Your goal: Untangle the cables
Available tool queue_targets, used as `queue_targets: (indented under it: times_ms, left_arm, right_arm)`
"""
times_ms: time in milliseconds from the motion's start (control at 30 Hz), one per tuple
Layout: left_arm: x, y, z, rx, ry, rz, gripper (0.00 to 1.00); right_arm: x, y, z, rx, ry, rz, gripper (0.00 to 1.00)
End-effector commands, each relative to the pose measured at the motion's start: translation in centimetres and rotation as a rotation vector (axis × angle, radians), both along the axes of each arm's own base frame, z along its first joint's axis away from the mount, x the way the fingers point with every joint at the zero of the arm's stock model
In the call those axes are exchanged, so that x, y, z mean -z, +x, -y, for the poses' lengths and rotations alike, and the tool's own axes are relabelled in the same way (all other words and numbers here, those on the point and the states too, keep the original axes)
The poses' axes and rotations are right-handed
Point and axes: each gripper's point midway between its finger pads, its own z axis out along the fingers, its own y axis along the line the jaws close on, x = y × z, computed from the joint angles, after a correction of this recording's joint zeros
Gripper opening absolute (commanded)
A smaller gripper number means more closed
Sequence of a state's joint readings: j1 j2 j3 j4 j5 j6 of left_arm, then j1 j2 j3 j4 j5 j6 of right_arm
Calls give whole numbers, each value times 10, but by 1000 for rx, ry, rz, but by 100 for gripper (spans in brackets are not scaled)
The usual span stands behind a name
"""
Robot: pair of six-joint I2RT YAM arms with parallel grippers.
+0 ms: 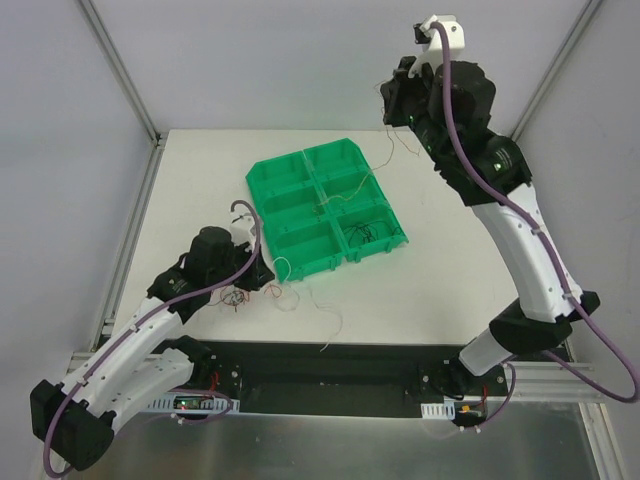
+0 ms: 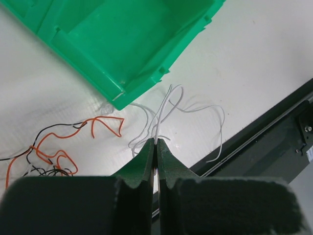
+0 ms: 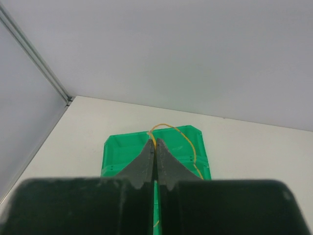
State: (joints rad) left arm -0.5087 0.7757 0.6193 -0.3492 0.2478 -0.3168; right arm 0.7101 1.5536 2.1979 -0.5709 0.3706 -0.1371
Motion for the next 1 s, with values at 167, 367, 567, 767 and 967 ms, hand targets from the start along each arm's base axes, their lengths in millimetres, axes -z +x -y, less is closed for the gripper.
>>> queue_targets:
  times_ms: [167,367,567,767,967]
  left_arm:
    - [-45,-8,26,185,-105,63,0]
    - [-45,-9,28,208,-94,57,0]
    - [-42,-6,27,206,-75,57,0]
    - [-40,-4,28,217,-59,51,0]
    - [-39,-5,28,241,-53,45,0]
  right_arm:
    - [15,81,0,72,156,1,0]
    - [61,121,-1,102,174,-96,0]
    - [127,125,-17,76,212,-269,0]
    - [198,109,-48,-15,390,-516,0]
    - [244,112,-91,-304,429,-714,0]
